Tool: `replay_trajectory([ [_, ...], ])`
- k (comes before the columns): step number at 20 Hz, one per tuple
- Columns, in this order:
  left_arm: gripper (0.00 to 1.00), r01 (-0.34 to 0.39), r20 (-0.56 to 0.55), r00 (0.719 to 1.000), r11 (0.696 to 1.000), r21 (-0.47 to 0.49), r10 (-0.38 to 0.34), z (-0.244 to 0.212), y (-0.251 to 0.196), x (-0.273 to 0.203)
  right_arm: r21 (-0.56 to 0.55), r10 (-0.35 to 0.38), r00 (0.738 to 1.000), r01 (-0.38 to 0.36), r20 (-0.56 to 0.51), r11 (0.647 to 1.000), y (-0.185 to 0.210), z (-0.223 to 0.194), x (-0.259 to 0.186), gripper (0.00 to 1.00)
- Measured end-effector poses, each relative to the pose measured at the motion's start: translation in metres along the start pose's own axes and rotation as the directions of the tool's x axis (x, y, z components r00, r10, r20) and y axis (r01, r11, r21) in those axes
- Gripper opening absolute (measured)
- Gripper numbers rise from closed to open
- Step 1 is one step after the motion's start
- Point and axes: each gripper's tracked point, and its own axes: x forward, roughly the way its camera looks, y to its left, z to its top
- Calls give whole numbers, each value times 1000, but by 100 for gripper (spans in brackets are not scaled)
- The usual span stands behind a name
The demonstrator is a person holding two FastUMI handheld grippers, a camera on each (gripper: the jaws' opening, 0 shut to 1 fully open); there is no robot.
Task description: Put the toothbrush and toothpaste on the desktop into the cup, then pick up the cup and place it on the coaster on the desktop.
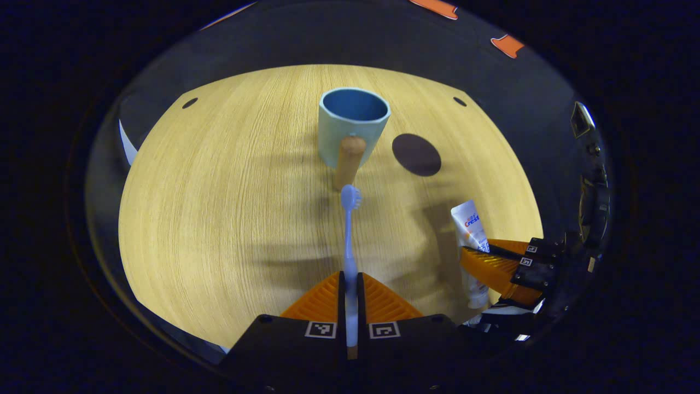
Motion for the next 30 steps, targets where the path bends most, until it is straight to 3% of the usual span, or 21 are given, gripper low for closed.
replay_trajectory([
  [8,7,27,248,968,999,41,-36,104,49,-94,-41,-16,994,21,111,999,-2,33,-37,10],
  [12,7,39,346,936,996,79,-64,148,37,-107,-45,-26,988,33,151,998,-5,48,-45,10],
  [23,7,51,532,835,981,185,-144,245,34,-99,23,-80,984,77,159,997,-11,48,-57,10],
  [30,7,78,541,825,980,182,-166,269,35,-68,94,-109,985,96,135,991,-10,46,-53,10],
])
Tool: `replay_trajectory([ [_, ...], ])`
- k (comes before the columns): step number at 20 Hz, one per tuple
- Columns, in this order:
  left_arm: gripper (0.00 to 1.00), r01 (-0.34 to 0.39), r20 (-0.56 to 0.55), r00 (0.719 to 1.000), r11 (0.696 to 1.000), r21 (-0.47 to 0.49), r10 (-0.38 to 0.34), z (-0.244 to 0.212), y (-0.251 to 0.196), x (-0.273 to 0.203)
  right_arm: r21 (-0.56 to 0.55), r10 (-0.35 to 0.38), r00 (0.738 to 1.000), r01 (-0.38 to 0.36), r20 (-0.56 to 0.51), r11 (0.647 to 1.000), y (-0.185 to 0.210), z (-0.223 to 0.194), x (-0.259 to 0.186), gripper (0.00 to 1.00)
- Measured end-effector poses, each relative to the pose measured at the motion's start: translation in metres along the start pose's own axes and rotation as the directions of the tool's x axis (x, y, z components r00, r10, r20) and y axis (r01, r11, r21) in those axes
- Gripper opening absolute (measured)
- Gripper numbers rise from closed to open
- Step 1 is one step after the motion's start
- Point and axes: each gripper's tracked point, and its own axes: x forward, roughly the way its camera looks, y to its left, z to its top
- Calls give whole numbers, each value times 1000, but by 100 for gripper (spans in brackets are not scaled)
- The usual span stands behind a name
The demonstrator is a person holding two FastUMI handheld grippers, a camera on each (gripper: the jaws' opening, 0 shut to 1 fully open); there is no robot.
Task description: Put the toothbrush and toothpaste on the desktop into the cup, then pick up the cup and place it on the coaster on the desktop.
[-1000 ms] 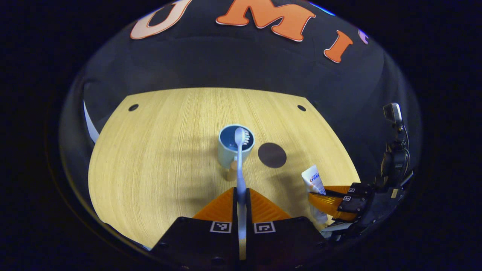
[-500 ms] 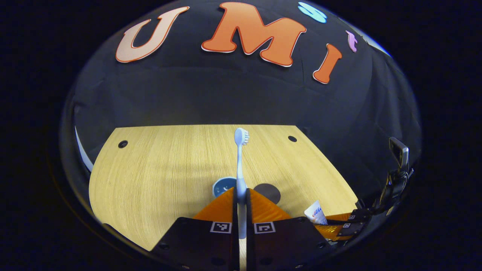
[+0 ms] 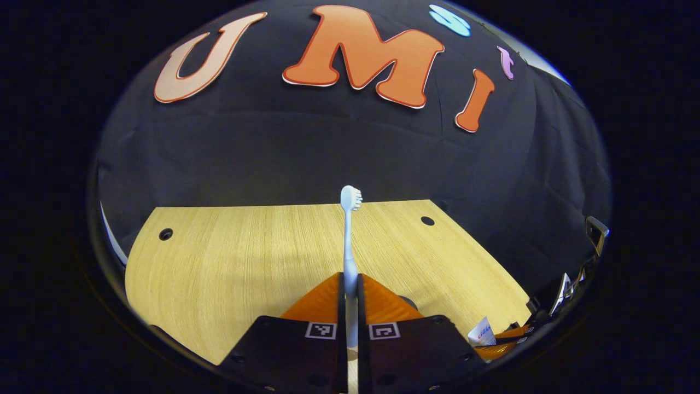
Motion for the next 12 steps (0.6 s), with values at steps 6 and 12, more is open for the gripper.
replay_trajectory([
  [6,7,-14,-47,999,999,-30,12,-17,16,33,32,-18,1000,18,-18,999,-2,3,2,10],
  [12,7,-18,-106,994,999,-32,14,-43,14,46,58,-27,999,29,-30,998,-4,18,-18,10],
])
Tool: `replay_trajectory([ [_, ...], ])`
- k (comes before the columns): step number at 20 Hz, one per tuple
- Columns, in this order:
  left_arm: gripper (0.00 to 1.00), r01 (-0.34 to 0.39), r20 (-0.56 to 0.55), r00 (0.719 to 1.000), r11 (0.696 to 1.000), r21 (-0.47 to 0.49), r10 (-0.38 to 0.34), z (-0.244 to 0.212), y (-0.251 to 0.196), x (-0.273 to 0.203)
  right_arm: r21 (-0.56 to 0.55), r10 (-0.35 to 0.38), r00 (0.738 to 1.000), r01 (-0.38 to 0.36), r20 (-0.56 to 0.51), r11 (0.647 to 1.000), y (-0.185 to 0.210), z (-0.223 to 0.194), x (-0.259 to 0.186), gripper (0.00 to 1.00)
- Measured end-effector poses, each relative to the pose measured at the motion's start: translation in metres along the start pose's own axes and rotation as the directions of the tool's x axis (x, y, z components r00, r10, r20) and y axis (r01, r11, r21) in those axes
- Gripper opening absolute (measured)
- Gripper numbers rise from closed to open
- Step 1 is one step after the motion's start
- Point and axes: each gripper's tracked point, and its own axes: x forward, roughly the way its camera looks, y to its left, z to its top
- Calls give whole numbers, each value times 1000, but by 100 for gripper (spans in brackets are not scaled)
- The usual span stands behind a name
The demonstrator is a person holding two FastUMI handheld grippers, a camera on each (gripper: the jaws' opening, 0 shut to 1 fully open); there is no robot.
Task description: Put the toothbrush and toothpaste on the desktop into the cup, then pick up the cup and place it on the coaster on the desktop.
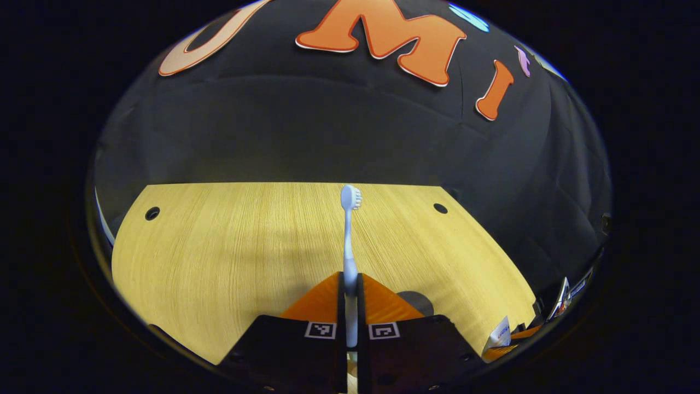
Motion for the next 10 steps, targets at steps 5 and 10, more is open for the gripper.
replay_trajectory([
  [5,7,-19,-5,1000,1000,18,19,-5,1,3,2,-2,1000,2,-7,1000,-3,9,3,10],
  [10,7,-45,-14,999,999,24,46,-13,9,6,-2,2,1000,-2,-8,1000,-2,10,-4,10],
])
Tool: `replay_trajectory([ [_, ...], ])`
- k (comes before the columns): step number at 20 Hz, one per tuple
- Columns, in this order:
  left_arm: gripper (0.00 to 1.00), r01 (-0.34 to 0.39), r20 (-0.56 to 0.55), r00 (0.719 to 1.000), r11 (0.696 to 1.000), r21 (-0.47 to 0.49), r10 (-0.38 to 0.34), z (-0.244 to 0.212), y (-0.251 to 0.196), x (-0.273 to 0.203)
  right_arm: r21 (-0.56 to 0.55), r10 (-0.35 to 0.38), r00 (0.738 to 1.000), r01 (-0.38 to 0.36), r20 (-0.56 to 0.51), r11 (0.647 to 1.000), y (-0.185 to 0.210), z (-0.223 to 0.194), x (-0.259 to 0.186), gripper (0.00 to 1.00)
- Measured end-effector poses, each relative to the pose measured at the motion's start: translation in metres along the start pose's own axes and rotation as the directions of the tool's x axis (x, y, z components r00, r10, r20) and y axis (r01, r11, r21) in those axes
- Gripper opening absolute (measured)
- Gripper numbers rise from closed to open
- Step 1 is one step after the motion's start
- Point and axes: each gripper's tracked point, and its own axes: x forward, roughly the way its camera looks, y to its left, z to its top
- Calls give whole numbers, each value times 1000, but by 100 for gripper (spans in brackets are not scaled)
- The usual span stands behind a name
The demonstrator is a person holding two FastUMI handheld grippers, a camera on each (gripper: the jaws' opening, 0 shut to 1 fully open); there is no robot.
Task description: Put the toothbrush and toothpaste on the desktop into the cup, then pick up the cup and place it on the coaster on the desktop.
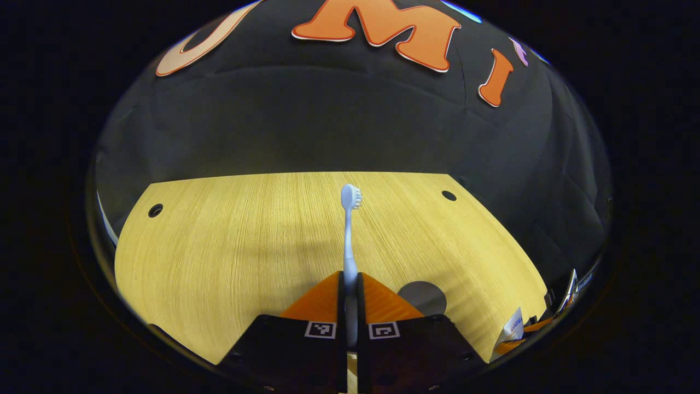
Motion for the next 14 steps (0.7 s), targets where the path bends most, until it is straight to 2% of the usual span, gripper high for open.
replay_trajectory([
  [11,10,-4,-14,1000,998,57,5,0,-5,0,5,0,1000,0,-11,1000,1,1,5,10],
  [14,14,4,-21,1000,998,63,-2,0,-7,-2,4,-4,1000,4,-14,1000,1,3,9,10],
])
